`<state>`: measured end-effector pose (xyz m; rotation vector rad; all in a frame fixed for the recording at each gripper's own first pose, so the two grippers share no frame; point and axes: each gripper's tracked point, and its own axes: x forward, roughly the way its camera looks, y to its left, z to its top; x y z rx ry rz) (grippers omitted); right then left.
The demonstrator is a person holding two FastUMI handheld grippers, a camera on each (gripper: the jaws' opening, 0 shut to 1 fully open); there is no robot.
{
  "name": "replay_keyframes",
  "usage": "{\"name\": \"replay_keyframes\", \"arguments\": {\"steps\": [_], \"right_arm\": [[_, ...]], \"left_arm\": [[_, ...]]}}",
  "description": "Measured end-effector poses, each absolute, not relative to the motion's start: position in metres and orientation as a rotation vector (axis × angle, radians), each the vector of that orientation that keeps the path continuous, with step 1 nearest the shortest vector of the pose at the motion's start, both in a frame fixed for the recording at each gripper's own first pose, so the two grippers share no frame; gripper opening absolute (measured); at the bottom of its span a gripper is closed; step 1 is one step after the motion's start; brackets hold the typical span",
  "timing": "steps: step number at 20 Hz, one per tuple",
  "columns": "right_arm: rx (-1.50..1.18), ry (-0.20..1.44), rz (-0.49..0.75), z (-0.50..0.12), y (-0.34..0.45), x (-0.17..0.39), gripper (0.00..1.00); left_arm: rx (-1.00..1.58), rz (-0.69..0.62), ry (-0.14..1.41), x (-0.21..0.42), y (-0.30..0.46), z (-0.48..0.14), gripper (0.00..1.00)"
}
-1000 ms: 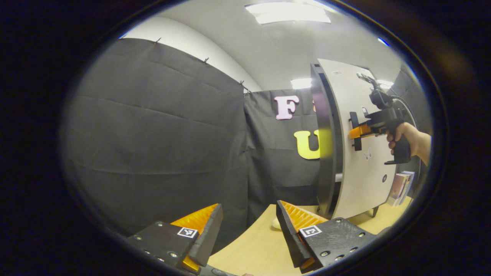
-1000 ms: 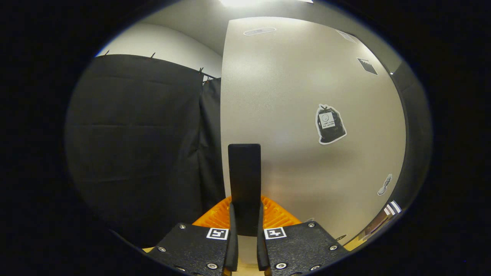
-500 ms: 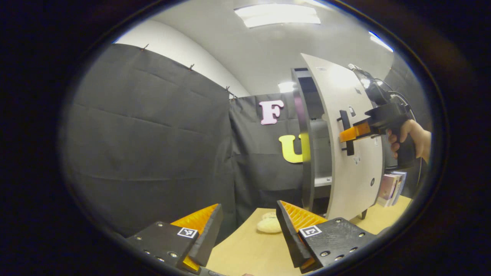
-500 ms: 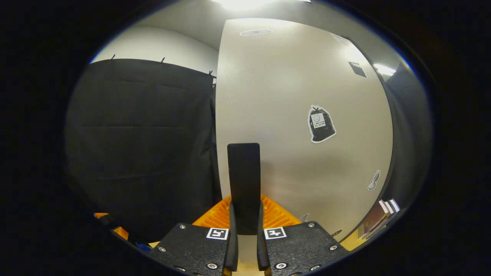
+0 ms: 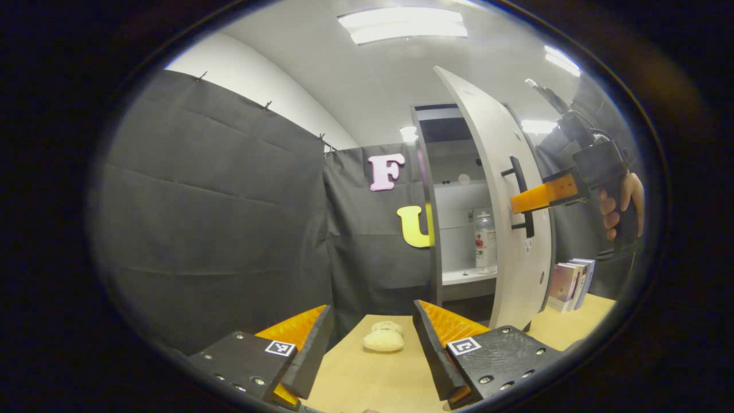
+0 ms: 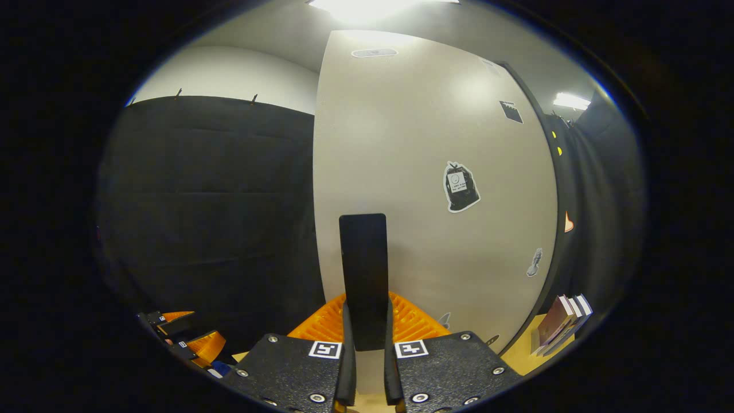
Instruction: Open the cabinet door with the right hand, grasp the bottle in the cabinet with the left hand and place it on the coaster, then close the cabinet door with the right hand.
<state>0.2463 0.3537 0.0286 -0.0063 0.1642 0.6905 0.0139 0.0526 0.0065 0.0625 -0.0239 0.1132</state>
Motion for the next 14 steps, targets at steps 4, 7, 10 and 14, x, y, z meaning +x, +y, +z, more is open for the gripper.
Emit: {"name": "replay_keyframes", "arguments": {"steps": [4,7,10,14], "right_arm": [[0.0,0.157,0.692,0.03,0.343,0.242,0.19],[0.0,0.153,0.689,0.03,0.336,0.24,0.19],[0.001,0.143,0.676,0.033,0.327,0.236,0.19],[0.004,0.137,0.649,0.035,0.314,0.234,0.19]], "left_arm": [[0.058,0.08,-0.024,0.016,0.028,0.009,0.8],[0.06,0.062,-0.025,0.017,0.013,0.01,0.8],[0.051,0.039,-0.026,0.017,-0.006,0.011,0.8],[0.048,0.011,-0.032,0.014,-0.03,0.016,0.75]]}}
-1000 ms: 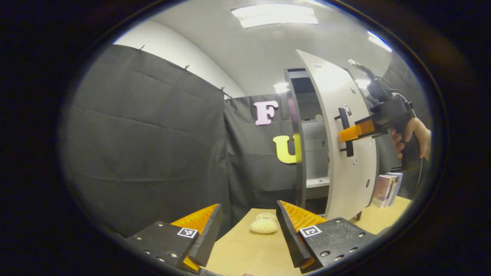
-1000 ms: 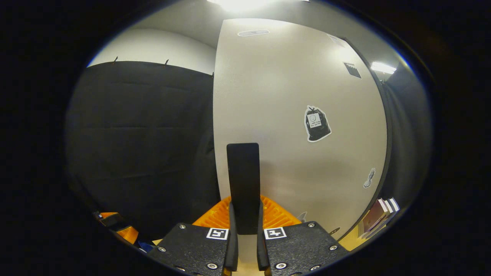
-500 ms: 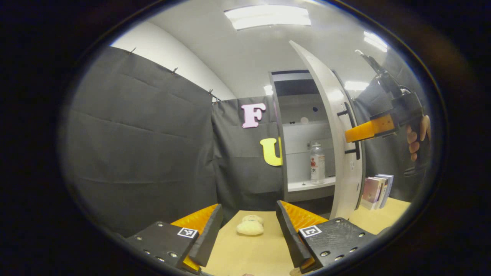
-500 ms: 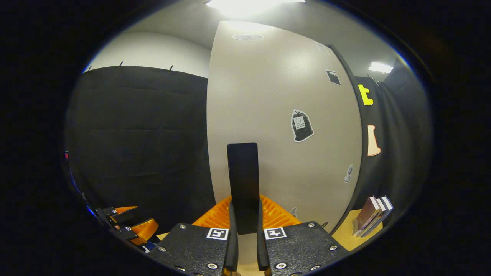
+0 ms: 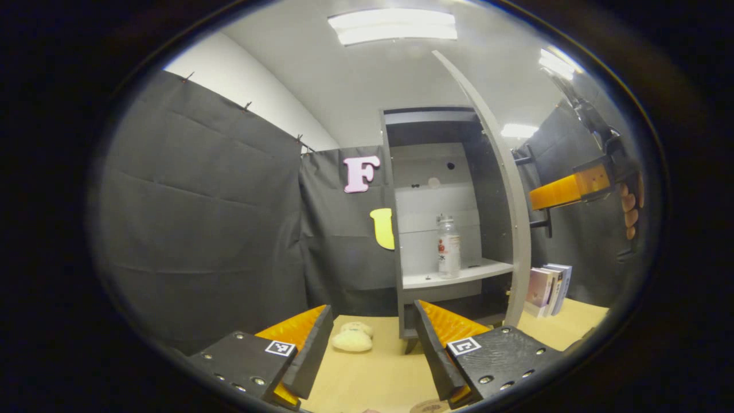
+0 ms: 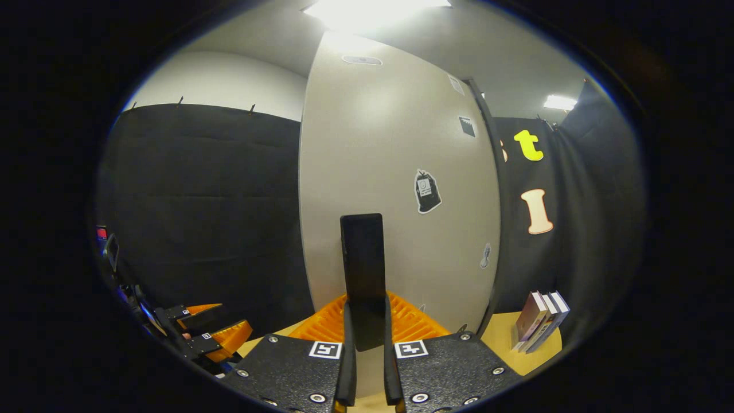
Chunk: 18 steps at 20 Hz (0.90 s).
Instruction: Open the cabinet door with the right hand, grasp the bottle in the cabinet with the left hand and place it on the coaster, then close the cabinet door with the right hand.
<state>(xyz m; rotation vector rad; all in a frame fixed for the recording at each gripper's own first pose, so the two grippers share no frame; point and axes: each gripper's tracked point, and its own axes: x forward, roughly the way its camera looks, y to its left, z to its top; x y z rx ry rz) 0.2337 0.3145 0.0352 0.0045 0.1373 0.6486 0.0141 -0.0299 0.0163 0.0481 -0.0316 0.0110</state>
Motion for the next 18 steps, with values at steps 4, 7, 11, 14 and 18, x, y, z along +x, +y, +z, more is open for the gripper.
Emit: {"name": "replay_keyframes", "arguments": {"steps": [4,7,11,14,18], "right_arm": [[-0.003,0.129,0.614,0.035,0.301,0.236,0.19],[-0.009,0.12,0.572,0.036,0.289,0.239,0.19],[-0.026,0.111,0.529,0.036,0.274,0.242,0.18],[-0.027,0.105,0.494,0.038,0.263,0.242,0.18],[-0.034,0.103,0.471,0.037,0.252,0.245,0.18]], "left_arm": [[0.047,-0.018,-0.046,0.01,-0.053,0.024,0.86],[0.051,-0.036,-0.057,0.004,-0.062,0.031,0.75],[0.048,-0.059,-0.062,-0.011,-0.085,0.031,0.8],[0.041,-0.072,-0.055,-0.016,-0.096,0.03,0.8],[0.053,-0.079,-0.056,-0.03,-0.106,0.031,0.8]]}}
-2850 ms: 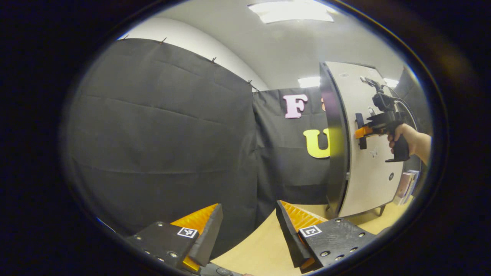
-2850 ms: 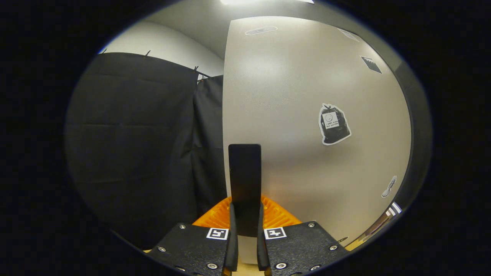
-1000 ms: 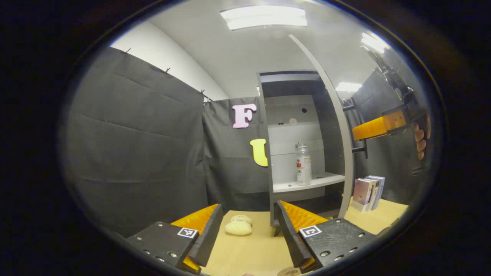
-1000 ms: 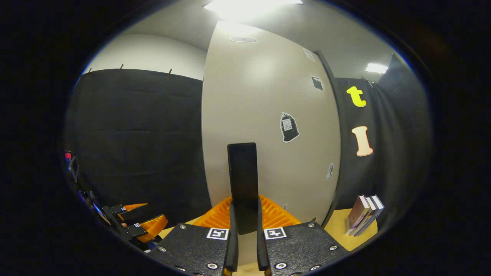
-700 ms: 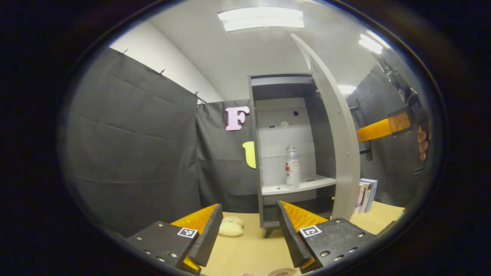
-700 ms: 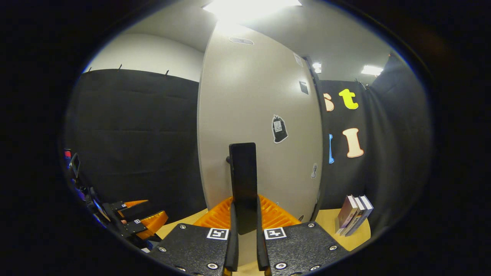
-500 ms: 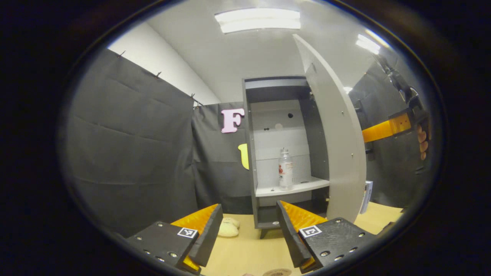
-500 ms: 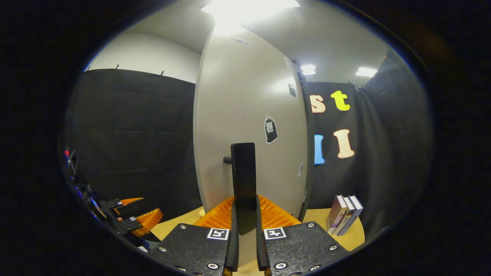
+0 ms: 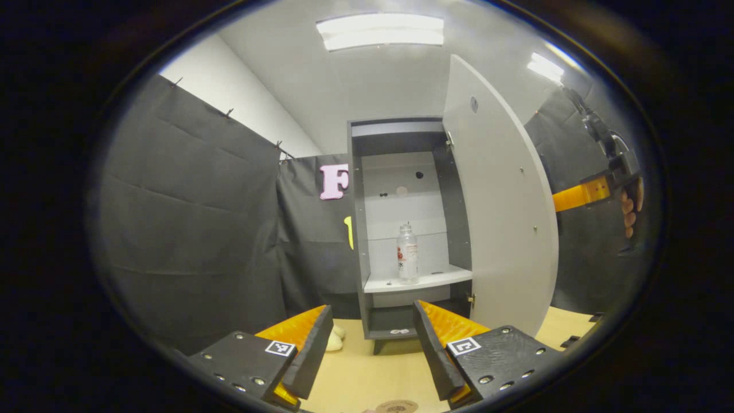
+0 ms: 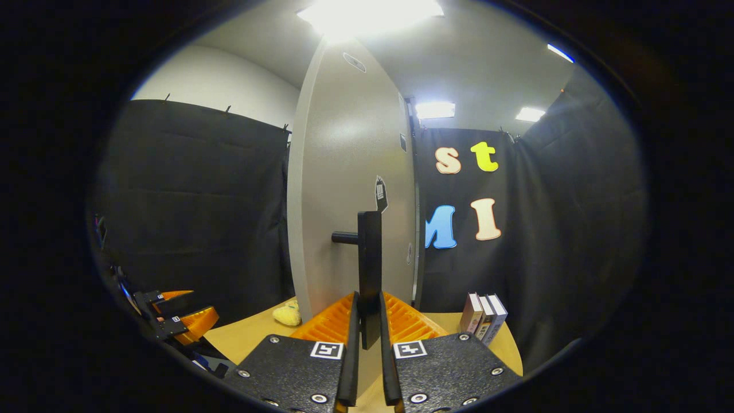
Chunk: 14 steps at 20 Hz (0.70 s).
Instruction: Open the cabinet door with the right hand, grasp the bottle in the cabinet with the left hand and place it on the coaster, then close the cabinet door with the right hand.
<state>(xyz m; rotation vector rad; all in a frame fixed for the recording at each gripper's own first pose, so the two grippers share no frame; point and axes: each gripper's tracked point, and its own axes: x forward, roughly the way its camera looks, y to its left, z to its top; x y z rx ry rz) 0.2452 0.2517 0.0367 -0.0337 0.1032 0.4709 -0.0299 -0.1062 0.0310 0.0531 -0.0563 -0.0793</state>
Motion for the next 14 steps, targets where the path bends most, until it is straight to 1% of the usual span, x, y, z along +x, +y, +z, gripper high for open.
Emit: {"name": "replay_keyframes", "arguments": {"steps": [7,11,13,14], "right_arm": [[-0.042,0.094,0.393,0.036,0.226,0.252,0.18],[0.01,0.099,0.437,0.036,0.234,0.244,0.17],[0.007,0.074,0.432,0.039,0.231,0.245,0.16],[-0.002,0.067,0.414,0.039,0.225,0.247,0.18]], "left_arm": [[0.056,-0.074,-0.045,-0.045,-0.119,0.029,0.8],[0.044,-0.092,-0.03,-0.039,-0.13,0.029,0.8],[0.047,-0.11,-0.03,-0.028,-0.138,0.031,0.8],[0.045,-0.122,-0.035,-0.02,-0.142,0.034,0.8]]}}
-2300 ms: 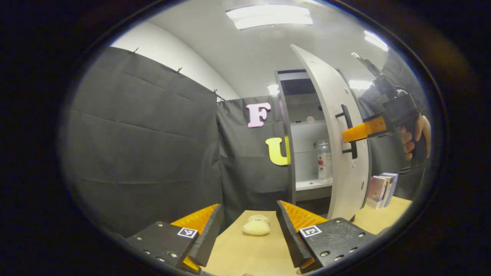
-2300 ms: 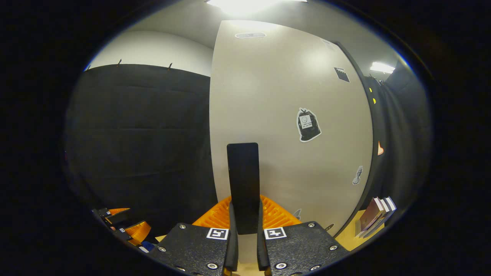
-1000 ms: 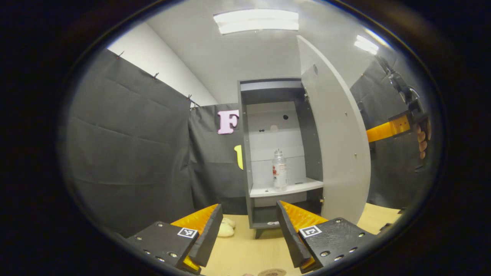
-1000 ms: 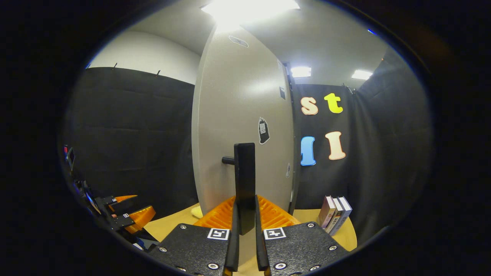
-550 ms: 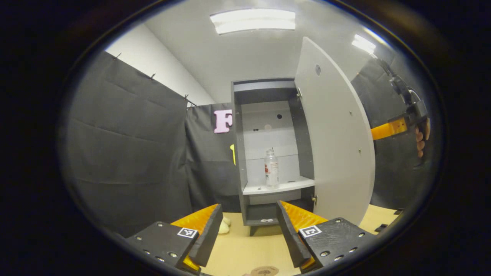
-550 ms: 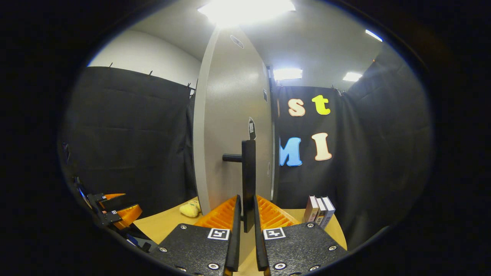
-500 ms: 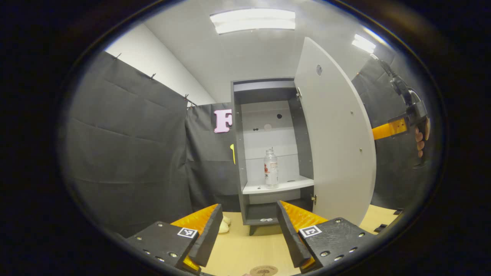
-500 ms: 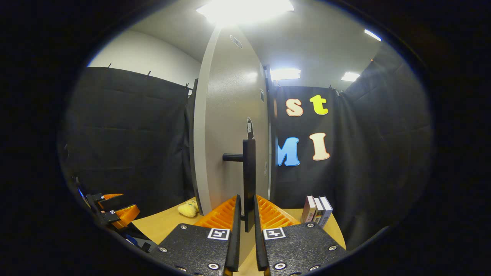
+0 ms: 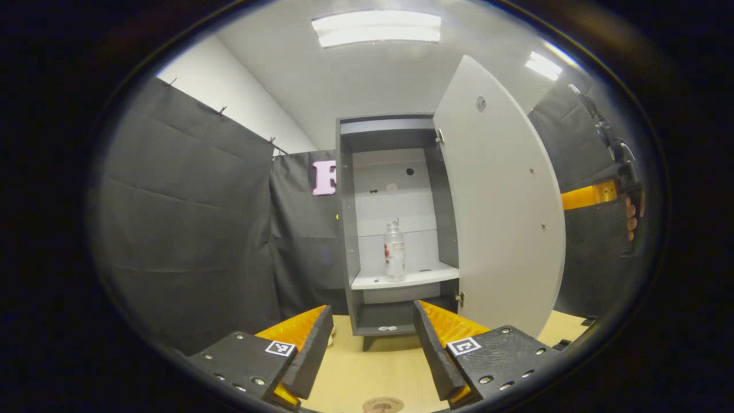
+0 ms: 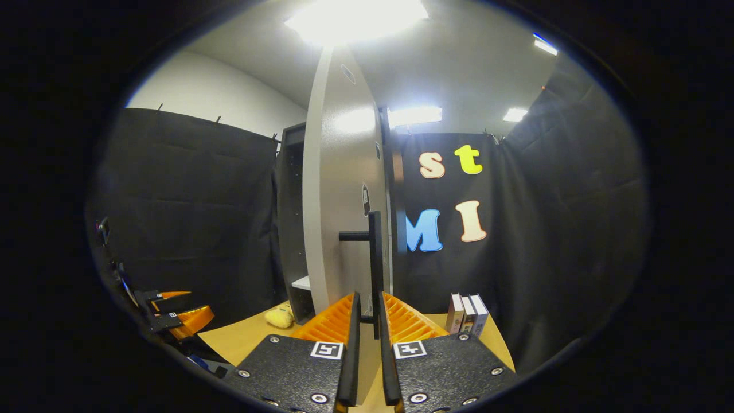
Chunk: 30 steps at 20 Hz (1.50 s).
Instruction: Open the cabinet door with the right hand, grasp the bottle in the cabinet with the left hand and place it on the coaster, then close the cabinet door with the right hand.
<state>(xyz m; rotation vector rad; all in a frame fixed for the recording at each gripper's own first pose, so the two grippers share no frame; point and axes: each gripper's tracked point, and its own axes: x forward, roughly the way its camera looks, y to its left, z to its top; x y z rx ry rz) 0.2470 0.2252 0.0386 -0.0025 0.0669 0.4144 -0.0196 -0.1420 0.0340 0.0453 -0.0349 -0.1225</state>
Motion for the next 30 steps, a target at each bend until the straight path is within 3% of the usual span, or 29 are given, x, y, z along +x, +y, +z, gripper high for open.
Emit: {"name": "replay_keyframes", "arguments": {"steps": [1,3,4,5,6,17,19,21,22,30], "right_arm": [[-0.01,0.061,0.394,0.038,0.219,0.247,0.19],[-0.016,0.039,0.349,0.041,0.208,0.244,0.39],[-0.021,0.023,0.318,0.042,0.2,0.244,0.76],[-0.029,0.013,0.283,0.043,0.194,0.248,0.89],[-0.04,0.007,0.256,0.043,0.188,0.248,0.96],[-0.02,0.047,-0.011,0.025,0.141,0.241,0.96],[-0.027,0.056,-0.047,0.021,0.139,0.239,0.96],[-0.029,0.066,-0.08,0.017,0.136,0.238,0.96],[-0.029,0.072,-0.095,0.015,0.134,0.237,0.96],[-0.037,0.105,-0.217,0.003,0.123,0.232,0.96]], "left_arm": [[0.042,-0.133,-0.037,-0.011,-0.145,0.036,0.78],[0.027,-0.159,-0.039,0.011,-0.154,0.038,0.8],[0.015,-0.171,-0.043,0.024,-0.157,0.038,0.8],[0.004,-0.181,-0.043,0.037,-0.16,0.039,0.8],[-0.008,-0.194,-0.042,0.049,-0.163,0.04,0.8],[-0.054,-0.329,-0.087,0.183,-0.192,0.071,0.77],[-0.059,-0.339,-0.081,0.206,-0.193,0.068,0.8],[-0.061,-0.351,-0.072,0.23,-0.198,0.061,0.75],[-0.062,-0.359,-0.066,0.246,-0.202,0.056,0.8],[-0.065,-0.41,0.009,0.334,-0.229,0.01,0.8]]}}
